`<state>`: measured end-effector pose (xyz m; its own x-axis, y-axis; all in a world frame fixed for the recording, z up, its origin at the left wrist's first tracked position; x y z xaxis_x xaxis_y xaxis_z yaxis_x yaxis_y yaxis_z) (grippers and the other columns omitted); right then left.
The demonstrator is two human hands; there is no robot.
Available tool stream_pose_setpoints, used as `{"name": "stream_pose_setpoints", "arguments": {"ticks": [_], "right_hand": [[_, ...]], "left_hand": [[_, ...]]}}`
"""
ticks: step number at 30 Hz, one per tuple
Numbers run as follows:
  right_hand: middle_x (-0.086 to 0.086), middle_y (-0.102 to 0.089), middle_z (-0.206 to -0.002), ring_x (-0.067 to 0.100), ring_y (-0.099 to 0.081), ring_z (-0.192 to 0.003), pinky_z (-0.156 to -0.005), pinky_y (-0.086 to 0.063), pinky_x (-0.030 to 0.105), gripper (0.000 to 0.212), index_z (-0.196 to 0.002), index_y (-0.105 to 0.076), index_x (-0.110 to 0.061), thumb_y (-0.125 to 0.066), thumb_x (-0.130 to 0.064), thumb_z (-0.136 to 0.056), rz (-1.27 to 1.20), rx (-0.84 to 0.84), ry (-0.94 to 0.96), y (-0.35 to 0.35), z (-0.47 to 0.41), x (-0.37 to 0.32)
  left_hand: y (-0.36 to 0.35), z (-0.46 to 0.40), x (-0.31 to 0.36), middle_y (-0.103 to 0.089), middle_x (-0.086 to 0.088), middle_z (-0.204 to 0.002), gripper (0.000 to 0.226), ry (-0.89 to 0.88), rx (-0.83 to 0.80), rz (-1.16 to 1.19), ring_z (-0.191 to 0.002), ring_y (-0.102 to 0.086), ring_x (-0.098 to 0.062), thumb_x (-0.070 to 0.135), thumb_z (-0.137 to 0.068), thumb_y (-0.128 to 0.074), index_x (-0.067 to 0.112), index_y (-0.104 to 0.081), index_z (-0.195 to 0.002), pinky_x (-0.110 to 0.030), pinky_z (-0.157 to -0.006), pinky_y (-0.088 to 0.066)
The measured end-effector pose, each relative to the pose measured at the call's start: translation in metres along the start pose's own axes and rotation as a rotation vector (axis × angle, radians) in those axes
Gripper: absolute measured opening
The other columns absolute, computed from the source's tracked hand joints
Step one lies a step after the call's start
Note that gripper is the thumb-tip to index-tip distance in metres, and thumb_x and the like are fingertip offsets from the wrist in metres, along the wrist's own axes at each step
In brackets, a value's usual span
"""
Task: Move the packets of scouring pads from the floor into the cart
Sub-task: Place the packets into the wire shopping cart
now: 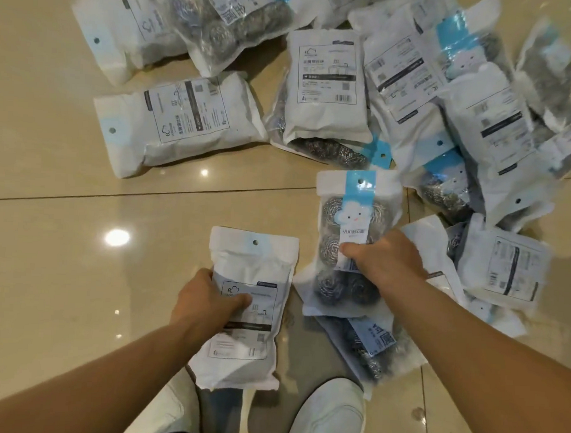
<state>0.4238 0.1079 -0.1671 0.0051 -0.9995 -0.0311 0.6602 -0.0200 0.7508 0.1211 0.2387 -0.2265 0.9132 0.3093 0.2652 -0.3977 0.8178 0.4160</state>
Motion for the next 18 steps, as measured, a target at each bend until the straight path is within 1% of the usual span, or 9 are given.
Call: {"name": "stream_pose_setpoints", "arguments": {"ticks": [2,3,5,7,9,12,14,16,18], "right_hand": [[0.015,-0.063,-0.133,0.037,-0.063,-0.119,-0.096,-0.055,0.044,0.083,-0.132,-0.058,-0.014,-0.088,-0.052,-0.066,-0.126,-0.043,-0.013,-0.001,0.016,0.008],[0.015,-0.061,-0.136,0.036,-0.062,-0.12,-0.093,-0.054,0.041,0.08,-0.136,-0.055,-0.012,-0.09,-0.045,-0.071,-0.162,-0.057,-0.008,0.001,0.026,0.012],[0.014,-0.059,-0.136,0.034,-0.061,-0.12,-0.09,-0.051,0.04,0.077,-0.138,-0.049,-0.011,-0.089,-0.035,-0.078,-0.217,-0.088,0.007,0.012,0.052,0.02],[0.01,-0.06,-0.125,0.03,-0.059,-0.111,-0.087,-0.048,0.037,0.071,-0.136,-0.047,-0.01,-0.087,-0.031,-0.082,-0.282,-0.118,0.021,0.032,0.086,0.028],[0.005,-0.056,-0.118,0.026,-0.056,-0.105,-0.084,-0.042,0.034,0.068,-0.134,-0.047,-0.011,-0.087,-0.029,-0.082,-0.332,-0.147,0.032,0.06,0.125,0.034],[0.001,-0.057,-0.12,0.024,-0.058,-0.107,-0.086,-0.04,0.031,0.069,-0.134,-0.048,-0.014,-0.089,-0.03,-0.081,-0.391,-0.166,0.043,0.111,0.191,0.043],[0.003,-0.063,-0.124,0.025,-0.062,-0.109,-0.087,-0.043,0.033,0.07,-0.133,-0.05,-0.014,-0.091,-0.031,-0.078,-0.44,-0.151,0.06,0.153,0.24,0.044],[0.004,-0.065,-0.126,0.026,-0.063,-0.11,-0.089,-0.047,0.034,0.071,-0.134,-0.05,-0.014,-0.091,-0.032,-0.078,-0.494,-0.152,0.055,0.195,0.284,0.05],[0.001,-0.065,-0.128,0.025,-0.064,-0.11,-0.091,-0.051,0.037,0.072,-0.135,-0.05,-0.016,-0.09,-0.034,-0.078,-0.534,-0.189,0.054,0.234,0.332,0.053]], "left_hand": [[-0.004,0.012,-0.002,-0.076,-0.001,-0.102,0.045,0.015,-0.056,0.089,-0.088,-0.074,-0.021,0.036,-0.078,-0.09,0.018,-0.065,-0.112,-0.038,-0.077,-0.063],[-0.002,0.021,-0.003,-0.077,-0.002,-0.102,0.043,0.003,-0.061,0.126,-0.089,-0.074,-0.022,0.035,-0.079,-0.089,0.018,-0.068,-0.113,-0.038,-0.077,-0.063],[0.012,0.044,-0.002,-0.078,-0.003,-0.106,0.042,-0.039,-0.034,0.182,-0.092,-0.075,-0.023,0.035,-0.081,-0.088,0.019,-0.071,-0.116,-0.041,-0.084,-0.063],[0.033,0.076,0.007,-0.079,-0.002,-0.109,0.04,-0.097,-0.017,0.23,-0.095,-0.075,-0.022,0.032,-0.085,-0.085,0.02,-0.072,-0.12,-0.041,-0.086,-0.062],[0.057,0.111,0.021,-0.079,0.001,-0.113,0.038,-0.148,-0.042,0.239,-0.097,-0.074,-0.02,0.032,-0.089,-0.081,0.022,-0.072,-0.124,-0.042,-0.09,-0.061],[0.096,0.177,0.046,-0.079,0.006,-0.112,0.041,-0.208,-0.128,0.207,-0.101,-0.075,-0.017,0.037,-0.088,-0.08,0.027,-0.07,-0.126,-0.047,-0.096,-0.06],[0.123,0.234,0.066,-0.079,0.008,-0.115,0.047,-0.262,-0.195,0.236,-0.106,-0.075,-0.016,0.042,-0.085,-0.08,0.029,-0.069,-0.128,-0.044,-0.096,-0.06],[0.152,0.293,0.089,-0.078,0.008,-0.119,0.044,-0.28,-0.227,0.261,-0.11,-0.073,-0.017,0.036,-0.088,-0.082,0.029,-0.068,-0.13,-0.042,-0.096,-0.059],[0.18,0.358,0.113,-0.078,0.006,-0.119,0.039,-0.292,-0.266,0.249,-0.11,-0.074,-0.018,0.028,-0.092,-0.079,0.027,-0.069,-0.13,-0.045,-0.096,-0.059]]}}
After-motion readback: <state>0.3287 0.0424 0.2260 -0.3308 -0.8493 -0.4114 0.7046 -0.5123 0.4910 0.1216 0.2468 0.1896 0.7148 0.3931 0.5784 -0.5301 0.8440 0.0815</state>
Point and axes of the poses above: each hand's wrist, its own z-axis away from the middle knuckle, its own y-axis out of the back of the hand, x = y × z, the point moved 7 cm from there along -z, towards the middle knuckle
